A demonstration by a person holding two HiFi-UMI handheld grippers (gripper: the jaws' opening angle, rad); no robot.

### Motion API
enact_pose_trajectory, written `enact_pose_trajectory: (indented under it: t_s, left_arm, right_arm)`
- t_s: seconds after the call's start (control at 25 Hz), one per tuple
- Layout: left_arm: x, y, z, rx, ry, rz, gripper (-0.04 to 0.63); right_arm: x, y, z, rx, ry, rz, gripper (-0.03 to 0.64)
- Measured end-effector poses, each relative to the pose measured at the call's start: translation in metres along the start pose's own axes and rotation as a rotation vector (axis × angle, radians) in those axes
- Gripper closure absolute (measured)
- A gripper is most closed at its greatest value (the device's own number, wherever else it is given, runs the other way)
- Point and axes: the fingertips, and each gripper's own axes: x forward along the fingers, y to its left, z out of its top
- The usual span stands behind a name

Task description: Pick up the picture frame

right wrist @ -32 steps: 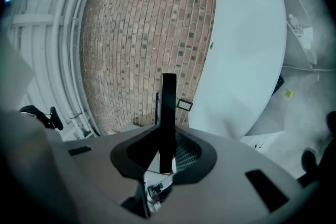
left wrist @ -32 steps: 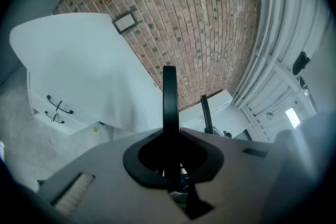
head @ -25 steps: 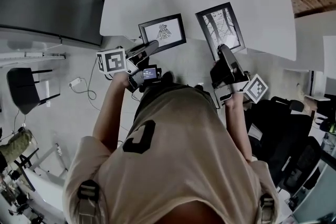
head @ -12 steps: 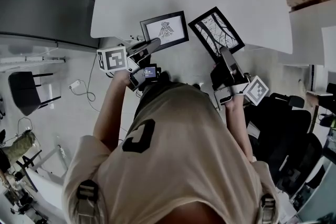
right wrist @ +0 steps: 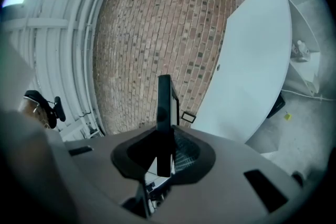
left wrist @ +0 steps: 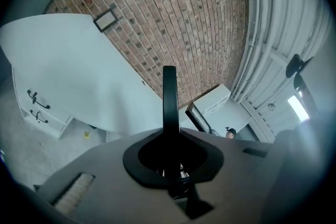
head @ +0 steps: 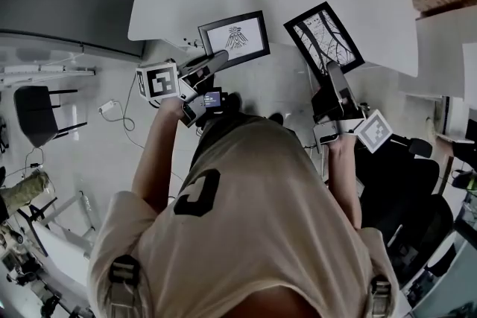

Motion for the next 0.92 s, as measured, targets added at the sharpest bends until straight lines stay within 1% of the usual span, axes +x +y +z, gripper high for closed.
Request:
enact_pose_trajectory:
  t_s: [0.08, 0.2, 0.32, 0.44, 0.52, 0.64, 0.76, 0.92]
  left_arm:
    - [-0.01, 0.0, 0.002, -0.004, -0.01, 0.0, 0.572]
    - [-0.027, 0.017, 0.003, -0.006, -0.022, 0.011, 0.572]
    - [-0.032, 0.014, -0.002, -0.007, -0.03, 0.012, 0.572]
    - [-0.046, 0.033, -0.001, -0.002, -0.033, 0.033, 0.572]
    - [-0.047, 0.026, 0.001, -0.017, -0.041, 0.03, 0.572]
    - [-0.044, 0.013, 0.005, -0.024, -0.054, 0.002, 0.572]
    - [-0.043, 0.016, 0.004, -0.017, -0.054, 0.0, 0.572]
    - [-0.05, 0.041, -0.001, 0.014, -0.038, 0.03, 0.572]
  right_arm:
    - [0.004, 0.006, -0.004, -0.009, 0.012, -0.002, 0.574]
    - [0.011, 0.006, -0.017, -0.009, 0.028, -0.002, 0.574]
    - [0.01, 0.006, -0.021, -0.001, 0.04, 0.006, 0.574]
    - [0.02, 0.007, -0.03, 0.009, 0.049, 0.009, 0.574]
    - [0.022, 0.006, -0.031, 0.009, 0.053, 0.013, 0.574]
    - [0.022, 0.008, -0.031, 0.01, 0.057, 0.013, 0.574]
    - [0.021, 0.007, -0.03, 0.015, 0.051, 0.014, 0.574]
    - [0.021, 0.004, -0.033, 0.018, 0.044, 0.013, 0.574]
